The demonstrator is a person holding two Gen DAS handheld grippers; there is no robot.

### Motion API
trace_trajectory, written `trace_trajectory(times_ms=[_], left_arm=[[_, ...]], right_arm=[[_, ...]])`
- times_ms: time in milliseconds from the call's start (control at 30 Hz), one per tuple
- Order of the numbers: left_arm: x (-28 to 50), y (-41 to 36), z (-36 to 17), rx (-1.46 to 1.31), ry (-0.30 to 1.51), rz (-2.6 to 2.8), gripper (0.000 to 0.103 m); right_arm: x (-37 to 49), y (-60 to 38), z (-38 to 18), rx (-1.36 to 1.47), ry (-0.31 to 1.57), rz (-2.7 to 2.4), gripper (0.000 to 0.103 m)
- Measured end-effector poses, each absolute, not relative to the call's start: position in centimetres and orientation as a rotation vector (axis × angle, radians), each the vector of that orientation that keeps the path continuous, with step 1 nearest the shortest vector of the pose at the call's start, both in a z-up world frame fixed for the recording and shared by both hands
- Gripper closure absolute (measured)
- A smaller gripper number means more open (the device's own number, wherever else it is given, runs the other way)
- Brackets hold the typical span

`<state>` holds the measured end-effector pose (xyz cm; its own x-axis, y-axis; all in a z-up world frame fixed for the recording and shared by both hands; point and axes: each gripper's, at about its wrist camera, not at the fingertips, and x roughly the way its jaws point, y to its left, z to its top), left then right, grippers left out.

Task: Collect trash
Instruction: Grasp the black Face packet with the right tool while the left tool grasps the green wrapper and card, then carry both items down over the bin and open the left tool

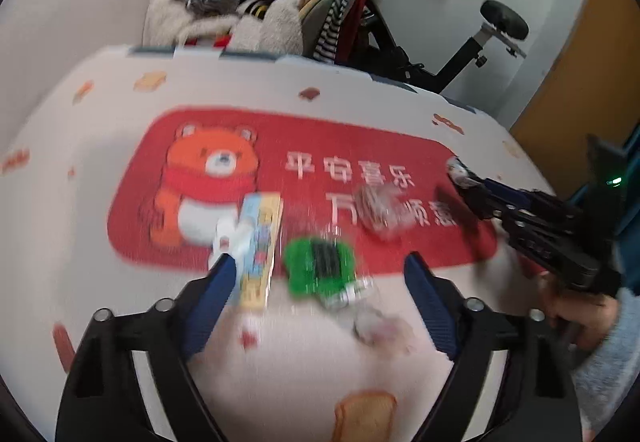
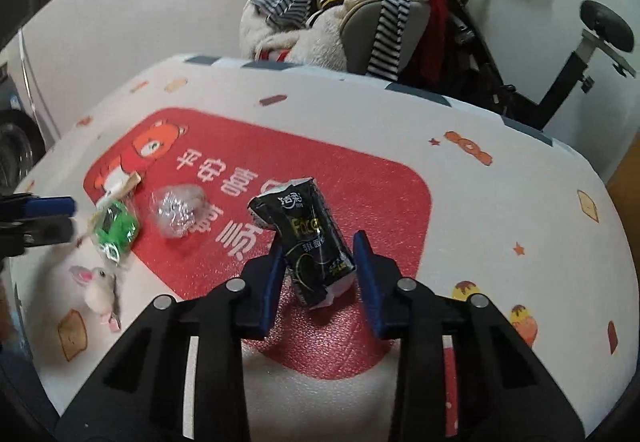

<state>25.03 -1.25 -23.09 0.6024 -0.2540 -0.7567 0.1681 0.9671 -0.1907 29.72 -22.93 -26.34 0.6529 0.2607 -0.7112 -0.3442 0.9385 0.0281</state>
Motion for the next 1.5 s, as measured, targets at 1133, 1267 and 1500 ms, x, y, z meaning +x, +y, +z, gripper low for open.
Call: trace_trajectory(times_ms=[1133, 1267, 1500], left_arm=[[16.6, -1.7, -12.6, -0.014, 0.785, -0.308, 0.067], [12.7, -1.9, -12.1, -0.030, 0.771, -0.350, 0.067], [6.4, -3.5, -12.7, -0.008, 0.755, -0.412, 0.067]], right_arm=[[19.7, -23.3, -19.6, -0.094, 0.678, 0.332, 0.071], [16.1, -23.6, -19.0, -0.067, 0.666, 0.340, 0.071], [11.0, -24.0, -18.9, -0.009, 0.656, 0.349, 0.071]])
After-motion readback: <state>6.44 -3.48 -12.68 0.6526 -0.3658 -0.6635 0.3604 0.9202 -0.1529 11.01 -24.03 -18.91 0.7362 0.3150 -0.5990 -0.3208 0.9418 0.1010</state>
